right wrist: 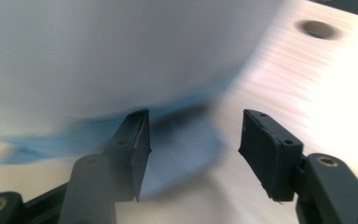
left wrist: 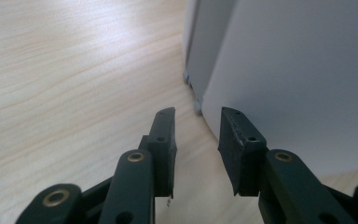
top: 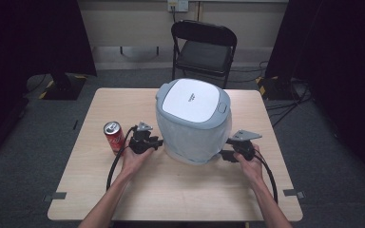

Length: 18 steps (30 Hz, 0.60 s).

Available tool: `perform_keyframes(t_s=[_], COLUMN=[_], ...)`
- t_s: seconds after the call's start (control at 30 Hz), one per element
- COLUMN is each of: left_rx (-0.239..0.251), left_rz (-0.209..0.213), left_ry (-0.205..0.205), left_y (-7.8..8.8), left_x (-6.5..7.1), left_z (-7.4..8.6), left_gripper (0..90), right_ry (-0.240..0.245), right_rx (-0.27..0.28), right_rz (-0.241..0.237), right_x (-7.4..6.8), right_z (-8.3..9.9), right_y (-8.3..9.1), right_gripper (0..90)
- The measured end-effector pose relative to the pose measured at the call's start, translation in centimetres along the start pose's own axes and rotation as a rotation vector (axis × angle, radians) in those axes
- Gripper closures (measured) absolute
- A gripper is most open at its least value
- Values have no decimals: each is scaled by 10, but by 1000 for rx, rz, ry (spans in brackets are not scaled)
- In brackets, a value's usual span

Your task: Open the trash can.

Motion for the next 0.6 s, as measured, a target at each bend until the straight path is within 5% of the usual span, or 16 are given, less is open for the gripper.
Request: perform_keyframes(t_s=[0.1, 0.33, 0.4, 0.5, 0.6], left_rx=[-5, 26, 24, 31, 25], left_rz=[56, 83, 83, 98, 78], left_ry=[16, -61, -62, -26, -12], left_y=[11, 23, 23, 22, 21], left_x=[10, 32, 37, 35, 30], left_z=[6, 6, 7, 8, 9], left_gripper=[646, 559, 559, 550, 553], right_ry=[-31, -52, -40, -65, -43], right_rx=[10, 51, 73, 45, -7], right_rz=[92, 129, 194, 183, 148], right_x=[29, 41, 50, 55, 45], right_z=[7, 7, 3, 7, 16], right_y=[-2, -14, -13, -13, -22], right_gripper=[402, 333, 347, 348, 492])
Point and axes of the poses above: each handheld gripper's, and its own axes: y roughly backward along the jaws, z roughly out of its underside, x roughly to its right, the point moved 10 cm from there along -y, roughly forward along the jaws, and after that the axes turned 7 degrees about x, right-handed, at the moved point
